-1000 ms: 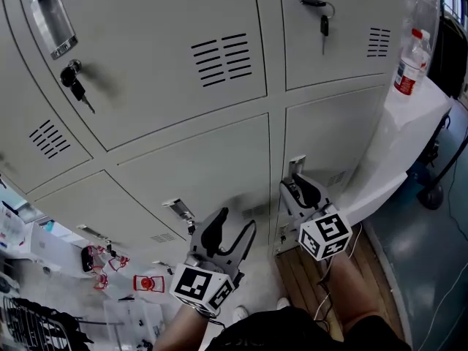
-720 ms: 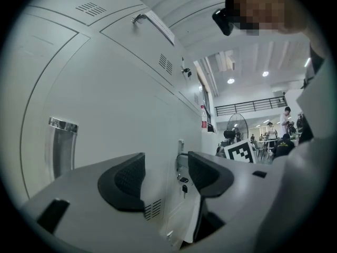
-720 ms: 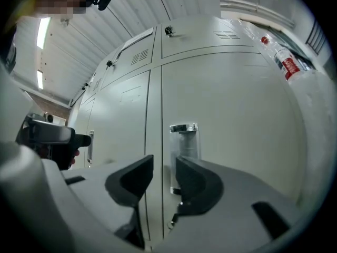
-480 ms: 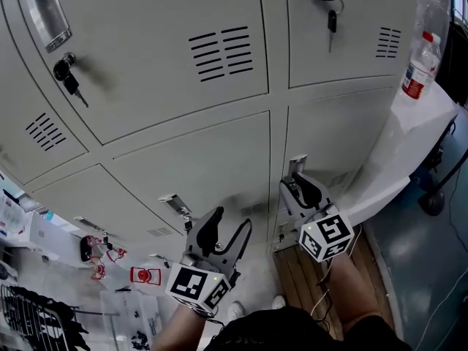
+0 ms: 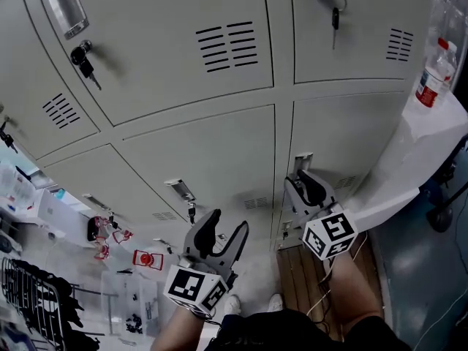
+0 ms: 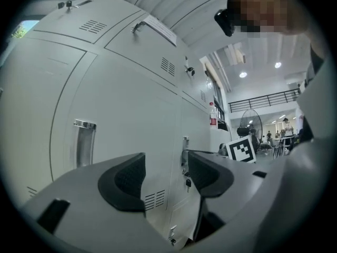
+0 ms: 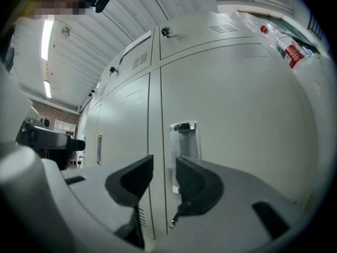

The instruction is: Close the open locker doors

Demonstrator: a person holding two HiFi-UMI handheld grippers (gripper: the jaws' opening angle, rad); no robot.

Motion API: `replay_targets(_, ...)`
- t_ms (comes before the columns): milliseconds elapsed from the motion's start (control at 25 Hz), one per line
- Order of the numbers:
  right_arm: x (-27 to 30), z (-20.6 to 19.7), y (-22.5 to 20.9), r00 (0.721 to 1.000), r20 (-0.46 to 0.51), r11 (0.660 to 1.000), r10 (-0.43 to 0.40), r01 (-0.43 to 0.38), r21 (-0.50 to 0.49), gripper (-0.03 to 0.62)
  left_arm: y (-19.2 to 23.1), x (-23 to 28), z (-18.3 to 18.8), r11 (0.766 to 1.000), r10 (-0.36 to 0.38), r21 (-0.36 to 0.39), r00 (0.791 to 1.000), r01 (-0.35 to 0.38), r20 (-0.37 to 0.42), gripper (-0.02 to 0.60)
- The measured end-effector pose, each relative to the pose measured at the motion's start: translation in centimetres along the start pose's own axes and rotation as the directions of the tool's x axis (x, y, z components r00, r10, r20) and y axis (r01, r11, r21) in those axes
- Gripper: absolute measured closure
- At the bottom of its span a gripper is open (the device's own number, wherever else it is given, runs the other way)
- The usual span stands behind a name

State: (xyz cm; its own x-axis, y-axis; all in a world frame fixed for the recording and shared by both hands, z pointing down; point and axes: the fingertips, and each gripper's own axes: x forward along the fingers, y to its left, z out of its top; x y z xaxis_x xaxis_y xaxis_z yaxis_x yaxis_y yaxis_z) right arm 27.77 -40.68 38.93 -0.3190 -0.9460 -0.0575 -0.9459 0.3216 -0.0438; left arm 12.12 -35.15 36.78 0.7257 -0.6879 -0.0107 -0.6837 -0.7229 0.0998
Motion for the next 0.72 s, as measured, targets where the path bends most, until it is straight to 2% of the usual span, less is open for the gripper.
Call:
replay_targets(200,-0.4,-0.6,0.2,0.999,0.01,0.999,0.038,-0.038,0.021,0.473,0.6,-2.0,-1.8,0.995,0.093,-0.039,0.995,-0.094,-0.02,0.33)
replay_targets(400,-0.7,-1.2,1.5,0.998,0.018,0.998,0.055,-0.056,0.037,0.473,1.8,-4.5,-3.5,0.987,0.147,-0.054,0.988,-0.149,-0.039,0.33)
replay_targets(560,-0.4,-1.9,4.3,0.997,0.011,0.995,0.078,-0.078,0.058,0.473,3.4,-7.6,-3.9,0.979,0.186,-0.072,0.981,-0.189,-0.046,0.33)
replay_targets(720,-0.2,-2.3,9.4,0.995,-0.003,0.994,0.102,-0.101,0.047,0.473,5.2,-12.2,-3.8,0.973,0.206,-0.093,0.978,-0.21,-0.043,0.333)
